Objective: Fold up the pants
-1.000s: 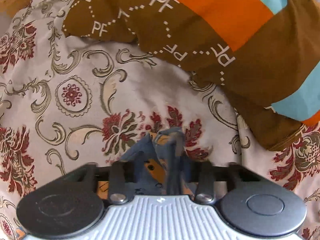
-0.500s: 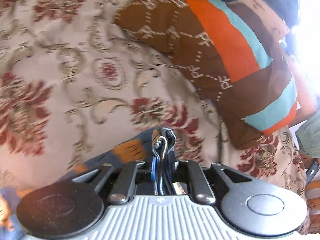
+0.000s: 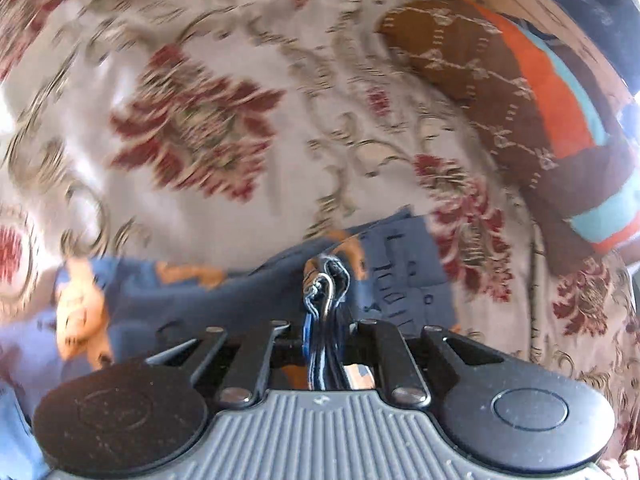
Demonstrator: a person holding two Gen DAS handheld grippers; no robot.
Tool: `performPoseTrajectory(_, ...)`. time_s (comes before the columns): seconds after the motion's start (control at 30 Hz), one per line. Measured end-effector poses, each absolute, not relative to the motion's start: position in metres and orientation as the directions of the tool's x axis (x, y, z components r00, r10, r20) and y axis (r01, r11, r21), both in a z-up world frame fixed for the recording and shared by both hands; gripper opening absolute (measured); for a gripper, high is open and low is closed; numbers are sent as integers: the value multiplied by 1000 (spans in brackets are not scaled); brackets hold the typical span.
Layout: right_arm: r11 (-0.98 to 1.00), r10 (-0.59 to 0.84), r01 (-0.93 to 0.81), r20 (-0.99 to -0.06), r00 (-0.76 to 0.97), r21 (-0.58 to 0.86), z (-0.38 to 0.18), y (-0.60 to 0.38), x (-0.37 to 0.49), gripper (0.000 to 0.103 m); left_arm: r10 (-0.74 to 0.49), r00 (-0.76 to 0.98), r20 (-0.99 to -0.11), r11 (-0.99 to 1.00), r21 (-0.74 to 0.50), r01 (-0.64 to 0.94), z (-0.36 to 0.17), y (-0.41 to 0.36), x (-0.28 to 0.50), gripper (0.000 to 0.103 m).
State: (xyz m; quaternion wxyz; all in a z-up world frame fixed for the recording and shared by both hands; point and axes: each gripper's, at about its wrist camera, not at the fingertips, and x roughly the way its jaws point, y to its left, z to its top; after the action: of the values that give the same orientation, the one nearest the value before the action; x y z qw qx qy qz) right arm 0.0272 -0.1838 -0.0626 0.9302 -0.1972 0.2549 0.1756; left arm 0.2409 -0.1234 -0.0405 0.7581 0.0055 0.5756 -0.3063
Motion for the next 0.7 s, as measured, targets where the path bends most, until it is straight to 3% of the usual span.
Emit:
performPoseTrajectory(0.2,845,233,-459,-586,776,-273,-79,-169,33,16,-546,178,-818,795,-440,419,-66,-90,237,19)
performPoseTrajectory(0.3,841,244,-469,-584,774,-269,-82,-168,31,27,-570,196,-798,788,-463,405,-70,-81,235,31)
performPoseTrajectory(0.37,836,252,-475,-576,777,-275,-82,-167,27,43,-587,196,-786,781,-484,395,-71,-76,236,38)
performPoseTrajectory(0.47,837,242,-461,-554,796,-296,-82,-168,21,46,-595,190,-781,776,-497,388,-71,-78,237,44)
performPoseTrajectory(0.6,834,211,-442,-549,808,-330,-85,-166,19,46,-559,200,-805,800,-460,385,-72,-88,238,43)
performPoseTrajectory(0.7,842,210,-436,-552,807,-317,-86,-166,17,46,-531,201,-823,818,-437,374,-72,-91,240,32)
